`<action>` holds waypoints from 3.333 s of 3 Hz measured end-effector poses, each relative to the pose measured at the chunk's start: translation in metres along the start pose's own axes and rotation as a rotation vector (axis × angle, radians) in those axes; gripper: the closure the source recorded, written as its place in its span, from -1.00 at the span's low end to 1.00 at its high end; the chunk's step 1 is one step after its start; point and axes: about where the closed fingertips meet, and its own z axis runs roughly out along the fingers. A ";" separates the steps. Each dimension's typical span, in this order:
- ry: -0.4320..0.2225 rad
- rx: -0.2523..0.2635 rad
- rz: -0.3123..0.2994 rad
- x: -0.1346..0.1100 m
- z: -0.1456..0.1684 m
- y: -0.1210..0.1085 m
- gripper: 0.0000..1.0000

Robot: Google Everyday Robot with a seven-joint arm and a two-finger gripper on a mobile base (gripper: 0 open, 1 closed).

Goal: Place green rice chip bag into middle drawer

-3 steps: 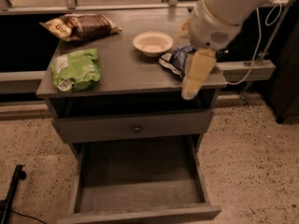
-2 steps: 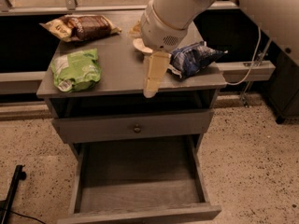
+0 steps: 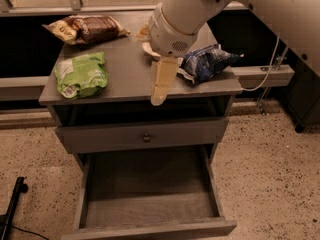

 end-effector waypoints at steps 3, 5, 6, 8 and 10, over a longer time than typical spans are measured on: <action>-0.119 0.051 -0.138 -0.051 0.111 -0.072 -0.73; -0.182 0.034 -0.178 -0.066 0.164 -0.081 -0.80; -0.250 0.034 -0.196 -0.078 0.178 -0.083 -0.29; -0.418 0.059 -0.248 -0.106 0.163 -0.080 0.64; -0.491 0.167 -0.241 -0.099 0.117 -0.054 1.00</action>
Offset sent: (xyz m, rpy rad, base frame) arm 0.0820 0.1334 -0.0475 0.0958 -0.1082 0.1610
